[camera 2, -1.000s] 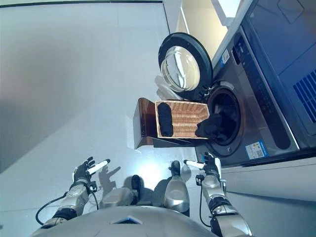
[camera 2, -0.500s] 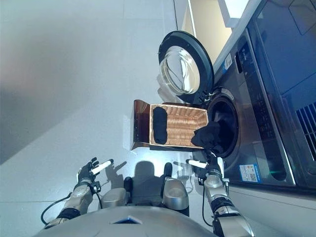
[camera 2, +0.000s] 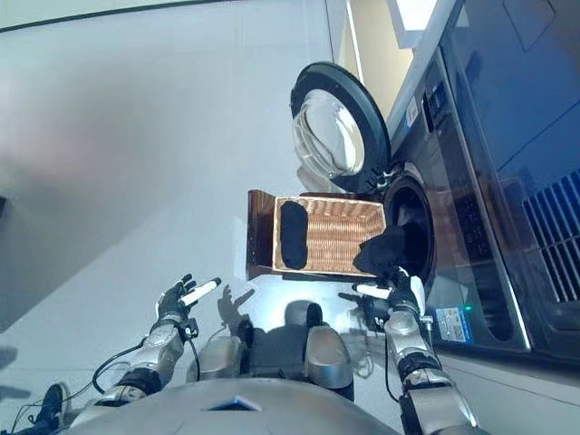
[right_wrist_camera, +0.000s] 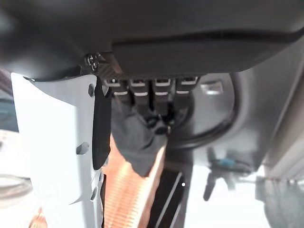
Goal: Pick up the clothes and place them into the washing machine
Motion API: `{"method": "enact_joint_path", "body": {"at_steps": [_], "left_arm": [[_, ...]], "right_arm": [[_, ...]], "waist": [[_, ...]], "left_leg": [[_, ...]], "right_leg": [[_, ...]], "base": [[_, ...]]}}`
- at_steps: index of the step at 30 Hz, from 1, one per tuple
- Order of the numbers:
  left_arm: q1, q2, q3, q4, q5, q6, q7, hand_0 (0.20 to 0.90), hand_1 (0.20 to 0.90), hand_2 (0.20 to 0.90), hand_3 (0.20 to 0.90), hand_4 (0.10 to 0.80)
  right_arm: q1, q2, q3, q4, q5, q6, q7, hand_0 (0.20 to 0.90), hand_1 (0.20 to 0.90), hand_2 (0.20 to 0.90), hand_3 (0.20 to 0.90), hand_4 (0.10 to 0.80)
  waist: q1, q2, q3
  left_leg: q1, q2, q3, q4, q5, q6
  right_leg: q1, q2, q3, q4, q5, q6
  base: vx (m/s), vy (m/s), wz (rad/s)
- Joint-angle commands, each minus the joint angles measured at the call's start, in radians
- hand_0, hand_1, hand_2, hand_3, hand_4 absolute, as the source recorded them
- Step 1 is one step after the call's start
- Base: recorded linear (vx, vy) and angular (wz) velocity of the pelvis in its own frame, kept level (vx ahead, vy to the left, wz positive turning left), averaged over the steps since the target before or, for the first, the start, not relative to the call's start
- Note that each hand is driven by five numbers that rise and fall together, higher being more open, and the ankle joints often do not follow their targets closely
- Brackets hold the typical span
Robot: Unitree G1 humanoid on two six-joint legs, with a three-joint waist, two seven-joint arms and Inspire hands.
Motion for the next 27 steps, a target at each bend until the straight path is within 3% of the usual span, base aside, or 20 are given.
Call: {"method": "enact_joint_path", "body": {"at_steps": [1, 7, 10, 14, 15, 21, 27], "left_arm": [[0.010, 0.066, 0.015, -0.076, 0.024, -0.056, 0.006, 0.900, 0.900, 0.900, 0.900, 0.800], [0.007, 0.086, 0.022, -0.102, 0.026, -0.066, 0.009, 0.900, 0.900, 0.900, 0.900, 0.800], [-0.003, 0.099, 0.026, -0.098, 0.020, -0.072, 0.018, 0.900, 0.900, 0.900, 0.900, 0.800], [-0.050, 0.127, 0.022, -0.094, -0.001, -0.096, 0.045, 0.900, 0.900, 0.900, 0.900, 0.800], [-0.057, 0.129, 0.023, -0.090, -0.002, -0.097, 0.048, 0.900, 0.900, 0.900, 0.900, 0.800], [-0.073, 0.124, 0.009, -0.104, -0.021, -0.107, 0.067, 0.900, 0.900, 0.900, 0.900, 0.800], [-0.089, 0.124, -0.020, -0.131, -0.043, -0.122, 0.077, 0.900, 0.900, 0.900, 0.900, 0.800]], "right_arm": [[-0.049, -0.033, 0.018, -0.028, -0.033, -0.035, -0.036, 0.900, 0.900, 0.900, 0.900, 0.800], [-0.061, -0.028, 0.005, -0.009, -0.043, -0.029, -0.028, 0.900, 0.900, 0.900, 0.900, 0.800], [-0.077, -0.025, 0.004, -0.002, -0.038, -0.028, -0.030, 0.900, 0.900, 0.900, 0.900, 0.800], [-0.150, -0.029, 0.040, -0.012, -0.047, -0.023, -0.047, 0.900, 0.900, 0.900, 0.900, 0.800], [-0.158, -0.033, 0.050, -0.014, -0.061, -0.019, -0.053, 0.900, 0.900, 0.900, 0.900, 0.800], [-0.236, -0.065, 0.133, -0.064, -0.142, -0.010, -0.069, 0.900, 0.900, 0.900, 0.900, 0.800], [-0.446, -0.132, 0.286, -0.035, -0.307, 0.020, -0.068, 0.900, 0.900, 0.900, 0.900, 0.800]], "waist": [[0.019, 0.004, -0.013], [0.034, 0.004, -0.006], [0.039, -0.001, 0.022], [0.032, -0.008, 0.097], [0.043, -0.016, 0.102], [0.051, -0.015, 0.112], [0.061, -0.002, 0.147]], "left_leg": [[-0.046, 0.020, 0.039, -0.033, 0.110, 0.026], [-0.045, -0.028, 0.072, -0.009, 0.053, 0.066], [-0.061, -0.039, 0.085, 0.008, 0.038, 0.086], [-0.131, -0.043, 0.091, 0.034, 0.025, 0.079], [-0.154, -0.040, 0.094, 0.054, 0.022, 0.074], [-0.225, -0.024, 0.072, -0.004, 0.088, 0.048], [-0.260, -0.020, 0.065, -0.023, 0.106, 0.035]], "right_leg": [[0.070, -0.002, 0.020, 0.068, -0.097, 0.085], [0.070, -0.050, 0.042, 0.100, -0.108, 0.118], [-0.003, -0.062, 0.051, 0.196, -0.083, 0.137], [-0.136, -0.114, 0.087, 0.061, 0.058, 0.156], [-0.129, -0.132, 0.051, 0.035, 0.065, 0.156], [-0.169, -0.142, 0.008, -0.006, 0.073, 0.156], [-0.209, -0.147, -0.016, 0.006, 0.071, 0.158]], "base": [[0.169, 0.170, -0.56], [0.125, 0.165, -0.39], [-0.042, 0.123, -0.04], [-0.156, -0.002, -0.19], [-0.026, -0.035, -0.04], [-0.032, -0.048, 0.16], [-0.021, -0.034, 0.25]]}}
